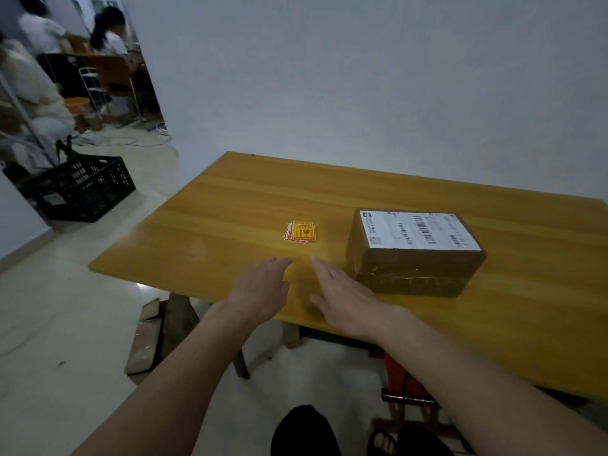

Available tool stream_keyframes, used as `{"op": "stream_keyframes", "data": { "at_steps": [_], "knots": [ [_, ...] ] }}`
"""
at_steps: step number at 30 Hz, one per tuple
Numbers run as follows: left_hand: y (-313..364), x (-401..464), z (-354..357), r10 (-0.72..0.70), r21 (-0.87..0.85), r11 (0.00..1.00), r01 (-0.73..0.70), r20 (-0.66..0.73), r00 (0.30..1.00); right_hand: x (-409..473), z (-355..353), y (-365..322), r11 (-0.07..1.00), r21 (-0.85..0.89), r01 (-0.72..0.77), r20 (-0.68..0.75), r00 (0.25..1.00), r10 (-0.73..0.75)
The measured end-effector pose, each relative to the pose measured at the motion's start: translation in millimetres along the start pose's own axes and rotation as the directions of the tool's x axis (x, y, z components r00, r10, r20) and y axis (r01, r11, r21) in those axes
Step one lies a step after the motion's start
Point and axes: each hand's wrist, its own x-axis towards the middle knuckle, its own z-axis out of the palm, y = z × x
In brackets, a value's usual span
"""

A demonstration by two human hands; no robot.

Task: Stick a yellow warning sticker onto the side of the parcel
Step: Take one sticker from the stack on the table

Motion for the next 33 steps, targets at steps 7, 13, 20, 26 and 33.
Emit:
{"op": "stream_keyframes", "data": {
  "at_steps": [7,13,20,26,33],
  "knots": [
    [-15,22,16,-0.135,0.173,0.977,0.126,0.036,0.990,80,21,1,0.993,-0.006,-0.119,-0.027,0.993,0.119],
    [-23,31,23,-0.061,0.219,0.973,0.072,-0.059,0.996,136,26,11,0.975,-0.128,-0.183,-0.011,0.983,0.183],
    [-39,20,37,-0.009,0.021,1.000,0.017,-0.308,0.951,127,41,26,0.957,-0.236,-0.167,-0.007,0.985,0.170],
    [-43,19,47,0.023,0.029,0.999,-0.013,-0.376,0.926,92,46,26,0.960,-0.258,-0.108,-0.006,0.994,0.111],
    [-40,13,47,0.009,-0.009,1.000,-0.014,-0.358,0.934,79,36,19,0.981,-0.168,-0.093,-0.129,0.989,0.072]
  ]
}}
